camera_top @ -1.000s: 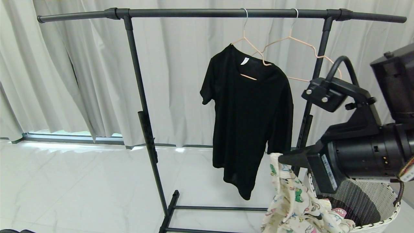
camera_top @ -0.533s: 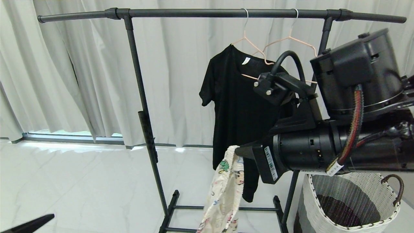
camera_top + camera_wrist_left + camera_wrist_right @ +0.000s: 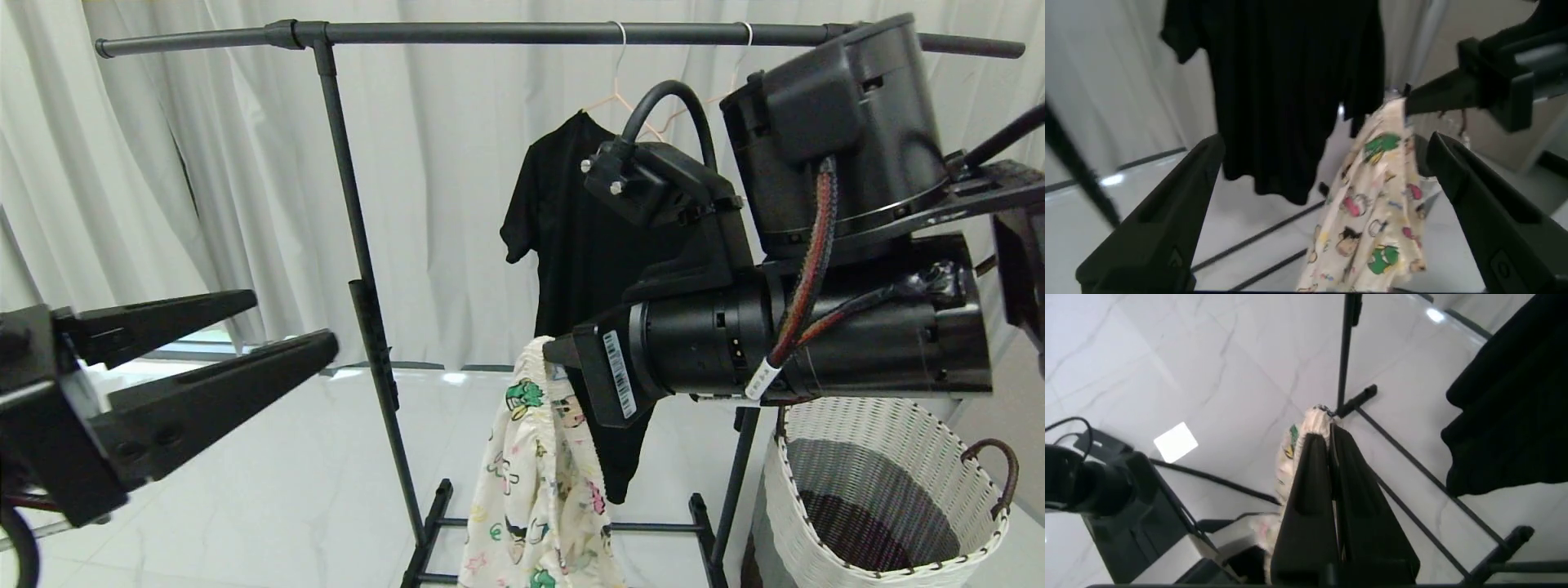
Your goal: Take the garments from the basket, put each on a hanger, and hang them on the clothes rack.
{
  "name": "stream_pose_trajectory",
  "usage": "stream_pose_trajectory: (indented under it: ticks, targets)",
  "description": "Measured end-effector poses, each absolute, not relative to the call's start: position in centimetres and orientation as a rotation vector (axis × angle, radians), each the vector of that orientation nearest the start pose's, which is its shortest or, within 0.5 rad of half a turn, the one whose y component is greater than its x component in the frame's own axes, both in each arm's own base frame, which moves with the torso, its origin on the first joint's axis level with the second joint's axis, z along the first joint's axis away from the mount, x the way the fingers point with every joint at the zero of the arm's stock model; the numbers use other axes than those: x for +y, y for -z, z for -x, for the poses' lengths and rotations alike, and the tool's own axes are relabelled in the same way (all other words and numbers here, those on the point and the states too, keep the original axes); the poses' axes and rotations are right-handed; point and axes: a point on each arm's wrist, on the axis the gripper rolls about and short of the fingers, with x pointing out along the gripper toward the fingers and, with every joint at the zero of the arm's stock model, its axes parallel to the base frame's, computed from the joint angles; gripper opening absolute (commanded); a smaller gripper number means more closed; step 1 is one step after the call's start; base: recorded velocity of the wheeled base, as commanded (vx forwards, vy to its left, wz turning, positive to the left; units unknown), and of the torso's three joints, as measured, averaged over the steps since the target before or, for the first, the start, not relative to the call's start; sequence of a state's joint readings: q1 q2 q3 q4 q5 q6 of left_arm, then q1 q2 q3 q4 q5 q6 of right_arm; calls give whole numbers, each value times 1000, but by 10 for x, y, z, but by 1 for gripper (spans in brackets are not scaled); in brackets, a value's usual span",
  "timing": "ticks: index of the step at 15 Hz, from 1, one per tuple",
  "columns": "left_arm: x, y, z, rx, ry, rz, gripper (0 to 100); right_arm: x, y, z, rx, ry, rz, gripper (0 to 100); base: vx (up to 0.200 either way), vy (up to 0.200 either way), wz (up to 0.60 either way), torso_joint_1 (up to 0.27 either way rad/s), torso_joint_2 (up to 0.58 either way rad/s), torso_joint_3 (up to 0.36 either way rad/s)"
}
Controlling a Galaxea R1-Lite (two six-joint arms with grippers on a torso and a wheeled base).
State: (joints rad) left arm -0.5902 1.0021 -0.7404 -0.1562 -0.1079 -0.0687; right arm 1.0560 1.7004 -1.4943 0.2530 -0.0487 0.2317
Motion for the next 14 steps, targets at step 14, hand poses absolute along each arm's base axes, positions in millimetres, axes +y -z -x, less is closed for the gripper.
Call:
stream_pose_trajectory:
  ticks: [14]
  targets:
    - [-169, -182, -150, 517, 461, -23, 100, 274, -321, -155, 419, -957, -16, 0, 0, 0, 0, 0, 0, 0]
